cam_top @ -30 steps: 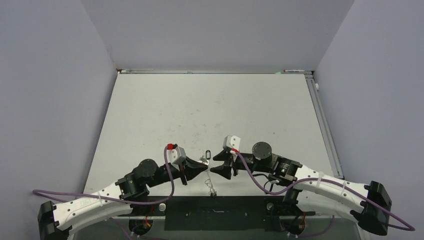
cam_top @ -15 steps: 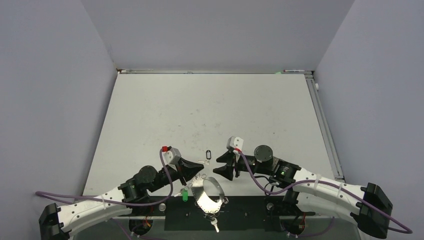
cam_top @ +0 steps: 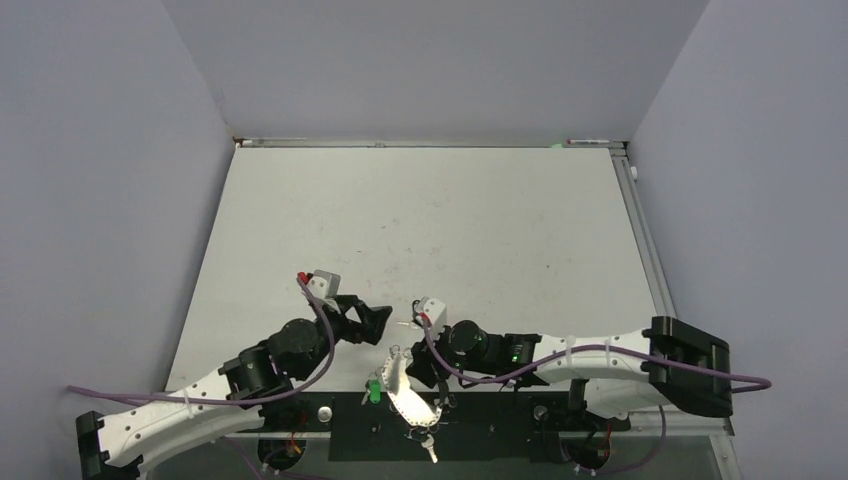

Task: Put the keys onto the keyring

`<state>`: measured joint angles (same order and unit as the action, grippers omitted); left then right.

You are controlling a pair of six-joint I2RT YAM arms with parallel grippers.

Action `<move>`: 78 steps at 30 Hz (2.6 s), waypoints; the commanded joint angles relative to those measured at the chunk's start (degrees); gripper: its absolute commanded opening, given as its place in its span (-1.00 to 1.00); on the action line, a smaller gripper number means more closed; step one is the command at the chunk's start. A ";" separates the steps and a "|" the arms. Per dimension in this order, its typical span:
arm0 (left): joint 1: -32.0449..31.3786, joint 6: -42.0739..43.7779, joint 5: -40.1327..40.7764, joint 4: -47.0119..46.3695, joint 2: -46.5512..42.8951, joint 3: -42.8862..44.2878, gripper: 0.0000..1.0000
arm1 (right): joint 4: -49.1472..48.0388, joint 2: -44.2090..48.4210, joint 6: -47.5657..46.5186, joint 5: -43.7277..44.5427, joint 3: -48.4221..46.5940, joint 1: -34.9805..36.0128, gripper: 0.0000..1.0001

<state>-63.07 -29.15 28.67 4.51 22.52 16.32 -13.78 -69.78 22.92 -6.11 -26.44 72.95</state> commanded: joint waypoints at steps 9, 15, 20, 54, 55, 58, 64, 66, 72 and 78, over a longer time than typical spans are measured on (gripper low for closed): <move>-0.18 -14.16 10.41 28.21 8.63 15.89 0.85 | 1.92 -13.16 20.31 14.58 -7.48 0.22 -0.02; -0.13 -13.38 2.84 29.89 11.39 17.34 0.76 | 4.44 -10.94 22.13 17.72 -7.48 -0.26 -0.04; -0.48 -11.85 -2.50 33.33 11.48 21.82 0.70 | 5.50 -13.31 24.13 17.21 -10.17 -0.36 -0.08; -0.48 -3.36 0.81 39.87 6.98 28.95 0.76 | 8.73 -22.03 29.29 16.57 -14.78 -0.88 -0.42; -0.48 -3.44 0.92 39.87 7.00 28.95 0.76 | 8.56 -21.94 29.29 16.46 -14.71 -0.88 -0.43; -0.48 -3.38 1.04 39.85 7.07 28.88 0.76 | 7.70 -21.75 29.20 16.30 -14.46 -0.80 -0.49; -0.48 -3.42 1.46 39.96 7.52 28.86 0.76 | 7.04 -21.99 29.07 16.16 -14.61 -0.62 -0.57; -0.48 -3.42 1.48 40.02 7.72 28.94 0.76 | 7.02 -21.99 29.01 16.27 -14.69 -0.46 -0.58; -0.48 -3.46 1.74 40.13 8.05 28.95 0.76 | 6.84 -20.54 28.70 17.00 -14.52 -0.24 -0.59; -0.41 -3.55 2.08 40.30 8.06 29.02 0.76 | 6.03 -19.53 27.56 16.21 -14.76 0.10 -0.58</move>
<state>-63.29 -33.23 29.61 44.91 30.50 44.51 -4.73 -91.59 51.42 10.02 -39.88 72.49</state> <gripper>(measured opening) 0.881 0.209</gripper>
